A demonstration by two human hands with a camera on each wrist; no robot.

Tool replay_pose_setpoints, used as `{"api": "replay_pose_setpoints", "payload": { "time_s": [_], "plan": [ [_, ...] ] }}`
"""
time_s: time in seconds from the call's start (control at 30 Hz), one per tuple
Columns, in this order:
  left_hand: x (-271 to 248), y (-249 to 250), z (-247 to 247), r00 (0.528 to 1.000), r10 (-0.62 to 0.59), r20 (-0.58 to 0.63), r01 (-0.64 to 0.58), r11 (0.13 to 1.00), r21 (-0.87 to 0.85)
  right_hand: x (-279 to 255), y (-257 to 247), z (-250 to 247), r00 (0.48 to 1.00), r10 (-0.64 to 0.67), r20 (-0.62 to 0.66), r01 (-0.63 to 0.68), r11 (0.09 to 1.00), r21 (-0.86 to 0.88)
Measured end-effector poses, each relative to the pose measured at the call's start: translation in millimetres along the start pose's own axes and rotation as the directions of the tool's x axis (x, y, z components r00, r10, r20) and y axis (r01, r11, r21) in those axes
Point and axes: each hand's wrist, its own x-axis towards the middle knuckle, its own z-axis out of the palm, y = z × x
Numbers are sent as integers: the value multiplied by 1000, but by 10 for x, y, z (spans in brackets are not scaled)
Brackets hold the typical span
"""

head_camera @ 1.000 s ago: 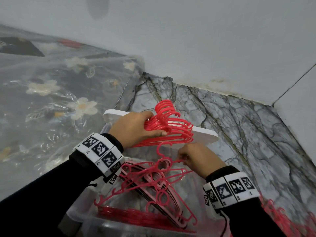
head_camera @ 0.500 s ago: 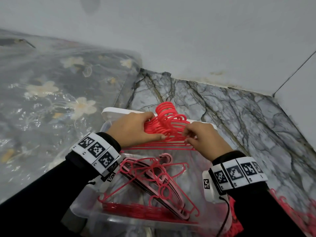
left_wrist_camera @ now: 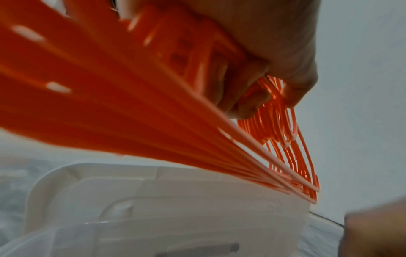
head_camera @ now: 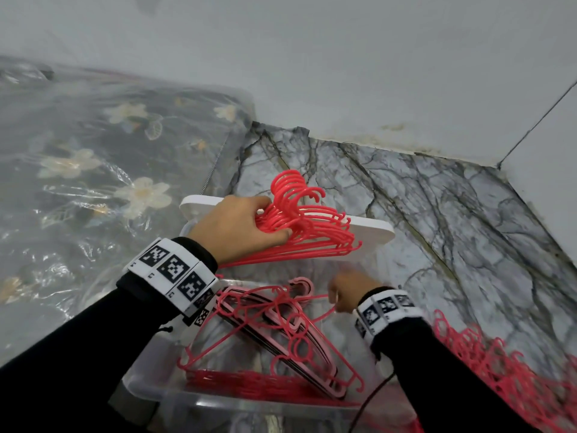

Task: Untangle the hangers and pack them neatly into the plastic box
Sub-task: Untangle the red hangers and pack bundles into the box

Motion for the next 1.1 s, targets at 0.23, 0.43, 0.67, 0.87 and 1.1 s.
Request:
{"api": "replay_pose_setpoints", "payload": {
  "time_s": [0.23,0.43,0.67,0.87,1.1],
  "plan": [
    [20,60,31,995,8,101,-7,1000,-12,155,-388,882,949,-268,169,310,896,-318],
    [21,45,23,995,21,101,-21,1000,-4,206,-481,1155,916,-231,329,374,787,-491],
    [20,9,13,997,7,80,-9,1000,22,286,-498,1062,966,-181,184,246,860,-447],
    [20,-9,14,999,17,42,-19,999,49,241,-480,499,990,-127,62,141,929,-342],
    [3,-33,-3,999,39,-17,-38,997,67,-73,-408,-171,963,-192,-188,120,933,-340]
  ]
}}
